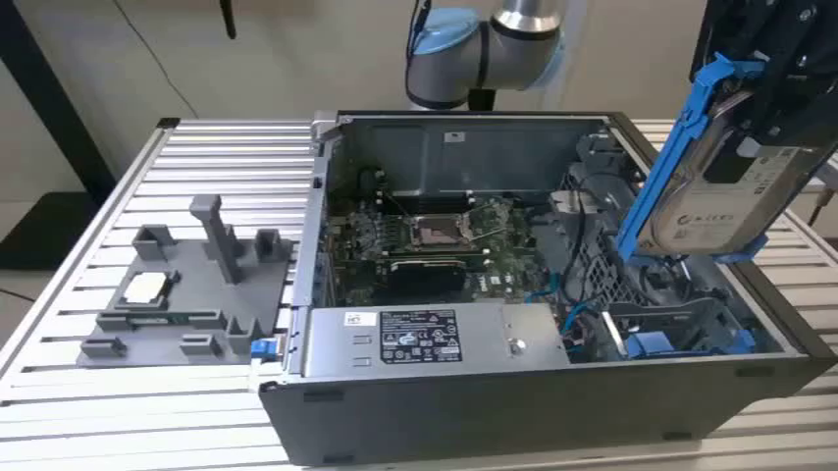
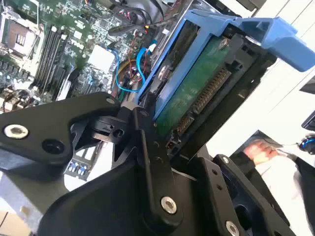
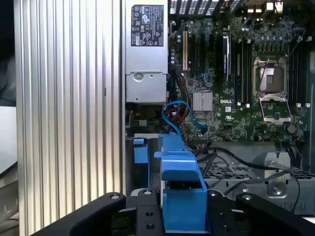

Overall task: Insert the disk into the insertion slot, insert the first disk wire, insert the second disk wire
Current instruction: 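Insert the disk into the insertion slot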

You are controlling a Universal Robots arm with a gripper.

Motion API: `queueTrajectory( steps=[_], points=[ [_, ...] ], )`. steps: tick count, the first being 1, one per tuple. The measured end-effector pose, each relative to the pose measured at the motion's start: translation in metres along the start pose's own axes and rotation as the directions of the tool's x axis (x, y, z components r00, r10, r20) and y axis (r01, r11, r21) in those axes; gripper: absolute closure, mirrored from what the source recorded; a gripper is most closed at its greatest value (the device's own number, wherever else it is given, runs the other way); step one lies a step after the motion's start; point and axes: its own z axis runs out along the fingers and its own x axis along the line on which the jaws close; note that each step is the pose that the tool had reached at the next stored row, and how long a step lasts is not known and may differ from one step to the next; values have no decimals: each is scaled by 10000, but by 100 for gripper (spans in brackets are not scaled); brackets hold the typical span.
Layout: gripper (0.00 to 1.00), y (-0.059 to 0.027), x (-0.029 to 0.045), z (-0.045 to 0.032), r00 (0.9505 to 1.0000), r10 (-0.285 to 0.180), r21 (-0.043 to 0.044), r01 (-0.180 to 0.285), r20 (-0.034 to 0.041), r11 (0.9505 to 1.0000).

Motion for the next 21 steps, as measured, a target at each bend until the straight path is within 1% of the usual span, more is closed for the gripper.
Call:
queueTrajectory(
  steps=[9, 11, 16, 21],
  points=[
    [67, 0, -1, 7, 10000, 0, 0, 0, 0, 10000],
    [67, -1, -1, 22, 10000, 0, 0, 0, -16, 10000],
    [67, -3, 0, 73, 10000, 3, 0, -3, -29, 10000],
    [67, -11, 27, 121, 10000, 2, -22, -3, -32, 10000]
  ],
)
